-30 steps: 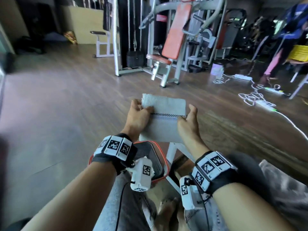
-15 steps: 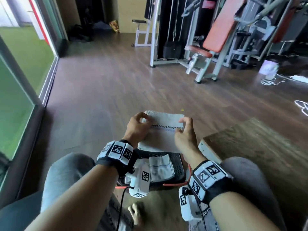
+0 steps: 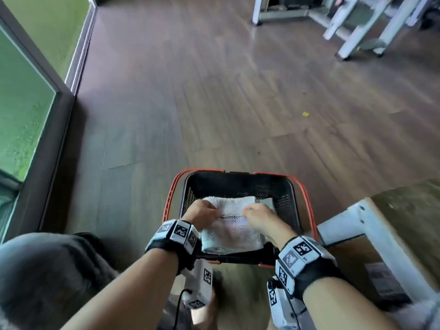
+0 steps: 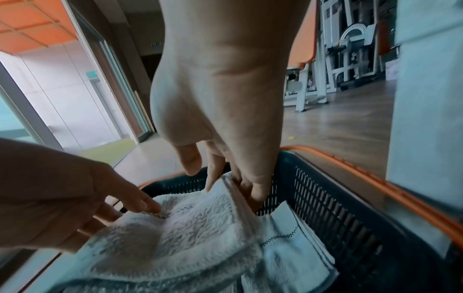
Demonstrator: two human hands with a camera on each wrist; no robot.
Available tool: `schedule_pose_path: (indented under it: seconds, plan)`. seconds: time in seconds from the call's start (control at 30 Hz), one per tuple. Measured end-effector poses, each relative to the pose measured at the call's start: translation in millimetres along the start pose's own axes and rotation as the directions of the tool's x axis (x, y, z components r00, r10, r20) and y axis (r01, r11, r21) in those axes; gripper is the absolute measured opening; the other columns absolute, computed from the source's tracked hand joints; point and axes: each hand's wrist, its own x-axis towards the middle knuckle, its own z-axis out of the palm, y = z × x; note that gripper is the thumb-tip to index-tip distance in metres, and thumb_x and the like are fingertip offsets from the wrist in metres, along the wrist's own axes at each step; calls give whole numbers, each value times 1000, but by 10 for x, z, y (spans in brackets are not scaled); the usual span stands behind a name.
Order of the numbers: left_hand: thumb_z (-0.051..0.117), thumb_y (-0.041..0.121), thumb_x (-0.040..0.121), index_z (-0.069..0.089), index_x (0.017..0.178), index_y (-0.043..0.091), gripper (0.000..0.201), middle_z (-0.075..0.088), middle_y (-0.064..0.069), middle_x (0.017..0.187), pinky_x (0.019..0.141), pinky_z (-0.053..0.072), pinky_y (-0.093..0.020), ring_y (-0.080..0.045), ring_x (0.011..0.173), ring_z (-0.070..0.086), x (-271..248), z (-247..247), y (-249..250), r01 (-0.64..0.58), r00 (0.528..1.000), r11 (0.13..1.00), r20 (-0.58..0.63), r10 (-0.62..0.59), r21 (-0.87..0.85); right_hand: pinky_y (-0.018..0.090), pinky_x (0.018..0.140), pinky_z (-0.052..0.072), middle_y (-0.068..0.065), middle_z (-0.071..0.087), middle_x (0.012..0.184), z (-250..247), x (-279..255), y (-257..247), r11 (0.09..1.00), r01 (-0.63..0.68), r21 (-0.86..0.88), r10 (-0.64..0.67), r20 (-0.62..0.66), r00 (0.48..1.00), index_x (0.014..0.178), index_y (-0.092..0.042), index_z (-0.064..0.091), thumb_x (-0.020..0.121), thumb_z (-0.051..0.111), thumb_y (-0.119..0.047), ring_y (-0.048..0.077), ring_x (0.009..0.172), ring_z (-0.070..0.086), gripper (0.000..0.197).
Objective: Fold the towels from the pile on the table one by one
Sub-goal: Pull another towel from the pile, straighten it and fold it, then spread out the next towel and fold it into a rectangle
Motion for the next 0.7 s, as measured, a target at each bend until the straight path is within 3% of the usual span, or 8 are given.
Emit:
schedule_pose_path:
  seconds: [0.1,0.17,0.27,0.37,0.5,0.57,0.67,0.7]
  plan:
    - [58,5,86,72,89,4,15,65,-7,72,58,50,-22,-17,62,59,399,104,-135,52,998,997,-47,-49,51,29,69,38,2,55,86,159,398,106,999,-18,-39,20,58,998,85,-20,59,96,39,-22,19,80,54,24]
    - [58,8,82,73,85,9,15,72,-13,85,73,55,-30,-27,81,68,621,153,-226,92,992,992,-89,-84,85,26,63,35,2,53,83,266,606,137,998,-29,-49,34,91,995,86,-17,61,96,38,-20,16,74,51,25]
    - [55,8,76,67,81,11,14,73,-15,92,71,52,-28,-33,92,68,846,207,-338,127,985,984,-137,-110,124,34,85,46,11,62,112,379,851,157,998,-30,-49,37,155,987,111,-10,65,97,41,-16,26,100,60,29]
    - [58,13,73,68,89,9,19,73,-14,93,73,53,-29,-30,90,69,1037,273,-470,157,980,973,-146,-132,169,31,98,40,8,51,144,432,1006,142,997,-48,-64,60,192,980,139,-14,52,98,42,-17,26,124,52,43]
    - [69,17,75,70,105,12,30,70,-12,104,84,51,-28,-29,100,65,1204,391,-608,135,981,962,-167,-96,239,28,90,46,9,43,153,470,1175,116,996,-34,-86,54,238,970,148,-15,43,96,39,-16,24,119,54,52]
    - [68,12,77,70,106,9,29,69,-13,105,84,49,-25,-29,102,65,1254,428,-640,133,981,961,-168,-93,244,30,94,45,10,40,155,481,1245,124,993,-36,-113,64,257,964,150,-16,40,95,37,-16,24,120,54,55]
    - [64,13,83,64,113,3,32,68,-16,110,79,50,-25,-28,105,65,1284,442,-650,167,982,950,-136,-135,265,29,78,41,10,35,157,477,1316,153,990,-34,-134,71,277,958,152,-20,35,93,36,-17,17,105,48,59]
    - [60,13,87,61,117,1,33,65,-17,113,77,48,-24,-28,107,63,1275,447,-636,182,981,943,-117,-155,278,29,78,40,10,35,158,471,1325,168,989,-32,-146,73,281,957,153,-21,35,93,37,-17,17,104,47,60]
